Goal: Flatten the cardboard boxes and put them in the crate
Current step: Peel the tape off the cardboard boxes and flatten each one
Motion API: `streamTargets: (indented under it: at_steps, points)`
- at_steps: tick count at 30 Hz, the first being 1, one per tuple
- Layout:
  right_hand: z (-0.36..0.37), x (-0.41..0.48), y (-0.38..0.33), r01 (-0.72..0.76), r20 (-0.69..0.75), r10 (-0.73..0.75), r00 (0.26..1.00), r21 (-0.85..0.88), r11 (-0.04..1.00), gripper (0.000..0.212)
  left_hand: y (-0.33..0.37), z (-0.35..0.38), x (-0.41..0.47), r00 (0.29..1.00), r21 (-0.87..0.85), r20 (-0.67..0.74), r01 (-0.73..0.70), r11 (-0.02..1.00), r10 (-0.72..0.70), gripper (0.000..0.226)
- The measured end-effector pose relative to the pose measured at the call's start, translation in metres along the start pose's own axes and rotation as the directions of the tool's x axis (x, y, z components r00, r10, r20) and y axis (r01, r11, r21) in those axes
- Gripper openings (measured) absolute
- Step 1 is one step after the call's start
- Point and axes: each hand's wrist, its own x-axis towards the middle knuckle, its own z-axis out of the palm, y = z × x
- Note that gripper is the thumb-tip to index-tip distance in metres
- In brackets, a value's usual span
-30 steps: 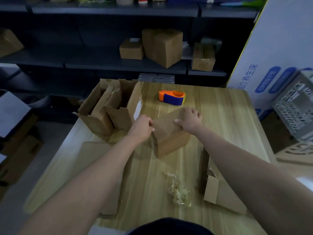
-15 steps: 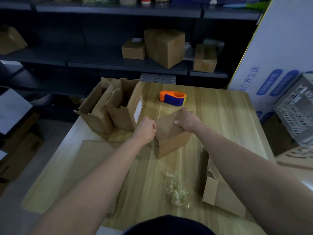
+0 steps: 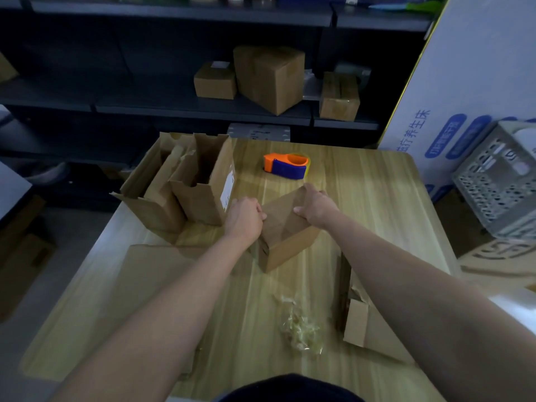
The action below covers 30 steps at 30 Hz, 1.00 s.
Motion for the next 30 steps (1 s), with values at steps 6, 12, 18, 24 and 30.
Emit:
streamTargets:
  at_steps: [6, 12, 18, 24, 30]
  points:
    - [0.001, 0.005, 0.000, 0.007, -0.013, -0.007, 1.000, -0.047, 0.999, 0.074, -0.011, 0.007, 0.005, 0.979, 0.048, 0.069, -0.194, 0.980, 0.191, 0.015]
    - [0.003, 0.011, -0.006, 0.040, 0.013, -0.039, 0.999, -0.125, 0.991, 0.076, -0.027, 0.011, 0.001, 0.954, -0.045, 0.104, -0.278, 0.960, 0.281, 0.040]
    - [0.004, 0.011, -0.009, 0.028, 0.020, -0.026, 0.999, -0.137, 0.990, 0.077, -0.014, -0.004, 0.013, 0.967, -0.246, 0.232, -0.048, 0.968, 0.107, 0.016]
    - [0.001, 0.006, -0.005, 0.014, 0.022, -0.011, 1.000, -0.140, 0.990, 0.075, 0.001, 0.008, 0.009, 0.975, -0.191, 0.184, -0.087, 0.978, 0.123, 0.014]
    - [0.001, 0.007, -0.008, 0.013, 0.017, -0.010, 1.000, -0.167, 0.986, 0.074, -0.032, -0.013, 0.002, 0.924, -0.655, 0.325, 0.066, 0.753, 0.201, 0.024]
